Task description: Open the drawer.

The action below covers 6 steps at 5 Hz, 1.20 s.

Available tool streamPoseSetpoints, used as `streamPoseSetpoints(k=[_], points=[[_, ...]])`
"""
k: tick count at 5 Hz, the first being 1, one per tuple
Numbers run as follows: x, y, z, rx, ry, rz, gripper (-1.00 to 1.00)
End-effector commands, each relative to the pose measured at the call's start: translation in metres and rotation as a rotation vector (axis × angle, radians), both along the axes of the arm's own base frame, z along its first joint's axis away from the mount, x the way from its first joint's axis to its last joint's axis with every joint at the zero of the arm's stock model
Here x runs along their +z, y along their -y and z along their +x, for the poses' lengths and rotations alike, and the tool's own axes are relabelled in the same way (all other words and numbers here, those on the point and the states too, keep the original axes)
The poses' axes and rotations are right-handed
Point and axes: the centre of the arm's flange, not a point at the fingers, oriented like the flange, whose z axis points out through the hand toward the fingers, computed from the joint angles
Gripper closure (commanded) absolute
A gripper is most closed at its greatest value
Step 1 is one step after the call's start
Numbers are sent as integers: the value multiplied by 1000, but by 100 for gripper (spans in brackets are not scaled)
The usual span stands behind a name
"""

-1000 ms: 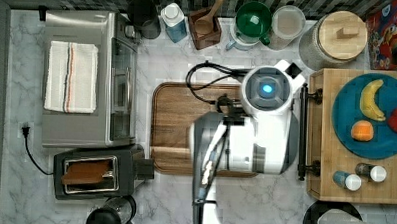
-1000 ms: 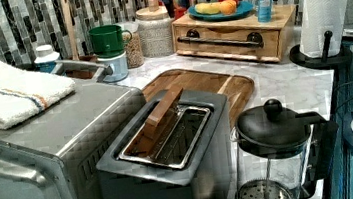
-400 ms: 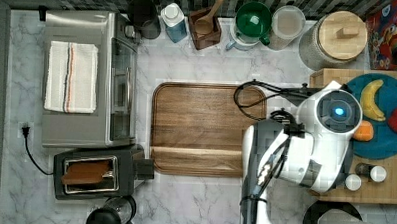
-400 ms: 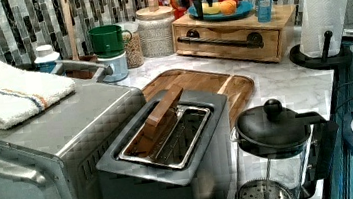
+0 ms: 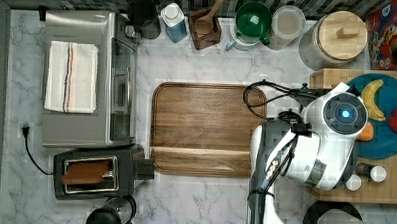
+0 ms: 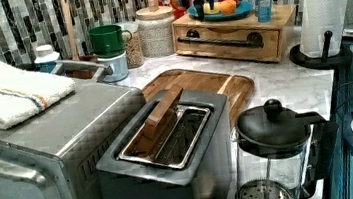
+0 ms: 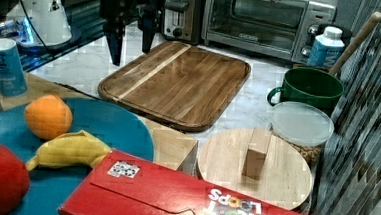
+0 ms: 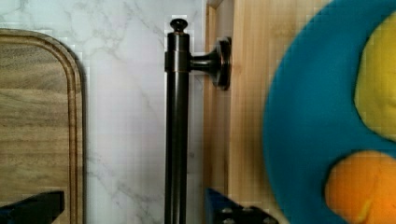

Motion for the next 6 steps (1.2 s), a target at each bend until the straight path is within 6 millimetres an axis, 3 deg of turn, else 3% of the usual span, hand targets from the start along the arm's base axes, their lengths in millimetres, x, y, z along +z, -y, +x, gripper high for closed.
streamPoseSetpoints(k=[1,3,4,6], points=[[-35,-4,11,121,59,-11,-100],[-73,17,3,126,55,-8,-100],[-88,8,4,66,39,-8,-100],[-96,-13,10,20,4,22,-100]])
